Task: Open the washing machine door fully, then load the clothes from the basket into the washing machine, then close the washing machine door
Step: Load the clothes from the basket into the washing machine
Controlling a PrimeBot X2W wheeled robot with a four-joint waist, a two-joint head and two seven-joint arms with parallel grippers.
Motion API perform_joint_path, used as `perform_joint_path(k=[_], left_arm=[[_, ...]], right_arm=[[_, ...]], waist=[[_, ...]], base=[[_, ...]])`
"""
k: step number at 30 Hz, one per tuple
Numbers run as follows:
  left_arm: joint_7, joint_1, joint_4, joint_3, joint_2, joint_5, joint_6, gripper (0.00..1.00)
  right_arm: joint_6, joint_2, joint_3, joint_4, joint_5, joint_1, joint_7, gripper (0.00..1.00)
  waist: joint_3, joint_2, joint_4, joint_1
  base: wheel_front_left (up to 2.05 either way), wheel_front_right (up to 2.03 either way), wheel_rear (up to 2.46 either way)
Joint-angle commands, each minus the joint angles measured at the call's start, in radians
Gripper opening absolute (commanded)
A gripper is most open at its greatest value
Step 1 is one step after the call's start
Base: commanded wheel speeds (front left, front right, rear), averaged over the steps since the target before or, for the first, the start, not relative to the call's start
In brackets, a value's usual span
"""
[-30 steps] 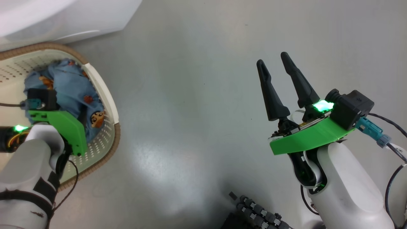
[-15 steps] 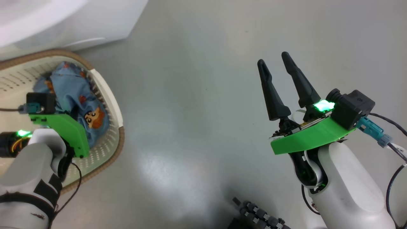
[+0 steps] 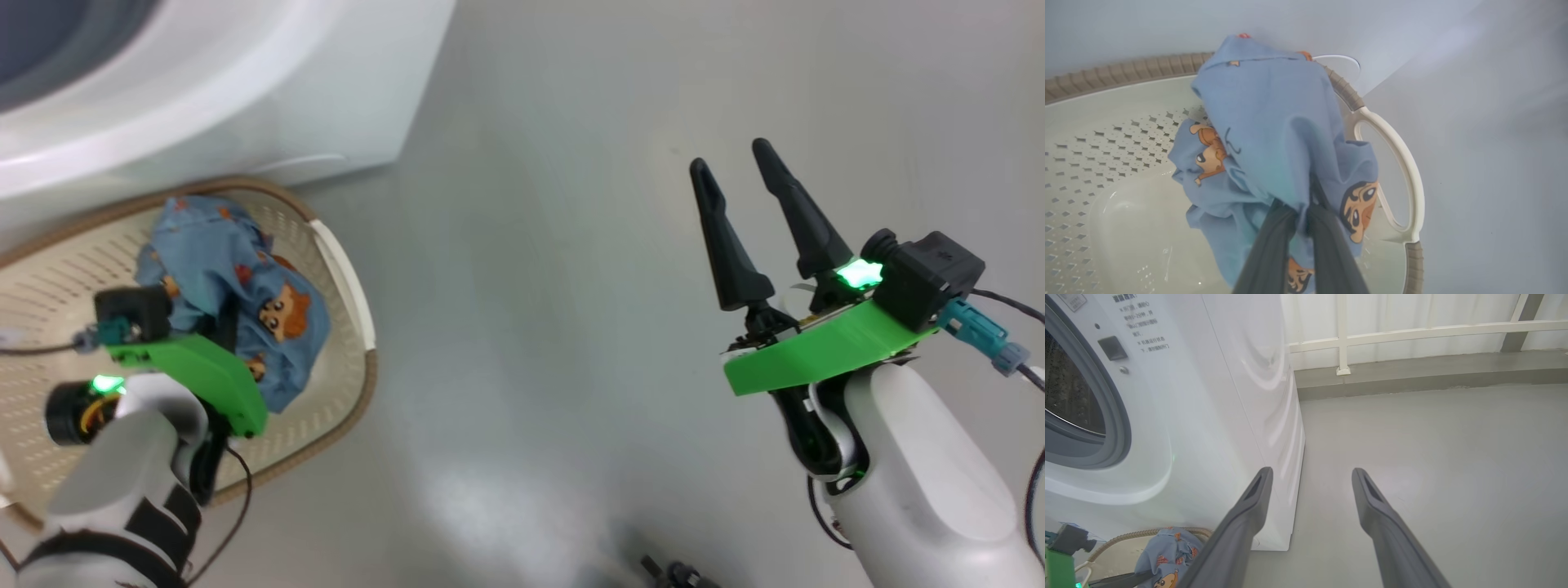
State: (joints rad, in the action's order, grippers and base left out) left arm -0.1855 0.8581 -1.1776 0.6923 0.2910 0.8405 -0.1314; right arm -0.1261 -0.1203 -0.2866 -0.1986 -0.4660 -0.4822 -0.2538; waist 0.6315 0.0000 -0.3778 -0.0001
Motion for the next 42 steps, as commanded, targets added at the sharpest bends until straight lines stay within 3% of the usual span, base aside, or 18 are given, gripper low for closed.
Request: perform_joint_path(k=[1, 15, 42], left_arm=[[-0.025, -0.032, 0.020, -0.007, 0.016, 0.016, 0.001, 0.00], [-0.076, -0.104, 0.071, -0.006, 0.002, 0.049, 0.001, 0.00], [-0.076, -0.432, 0.474, -0.479, -0.034, -0.323, 0.031, 0.00]], right_arm=[[-0.005, -0.020, -0.006, 0.015, 0.004, 0.040, -0.008, 1.00], [-0.005, -0.077, 0.010, -0.017, -0.002, 0.110, -0.008, 1.00], [-0.005, -0.140, 0.033, -0.043, -0.011, 0.286, -0.008, 1.00]], waist=[[-0.069, 0.0000, 0.052, 0.0001], [-0.226, 0.0000, 0.143, 0.0001], [-0.499, 0.0000, 0.267, 0.0001]], base=[[0.00, 0.00, 0.00], [0.00, 0.00, 0.00], [0.00, 0.00, 0.00]])
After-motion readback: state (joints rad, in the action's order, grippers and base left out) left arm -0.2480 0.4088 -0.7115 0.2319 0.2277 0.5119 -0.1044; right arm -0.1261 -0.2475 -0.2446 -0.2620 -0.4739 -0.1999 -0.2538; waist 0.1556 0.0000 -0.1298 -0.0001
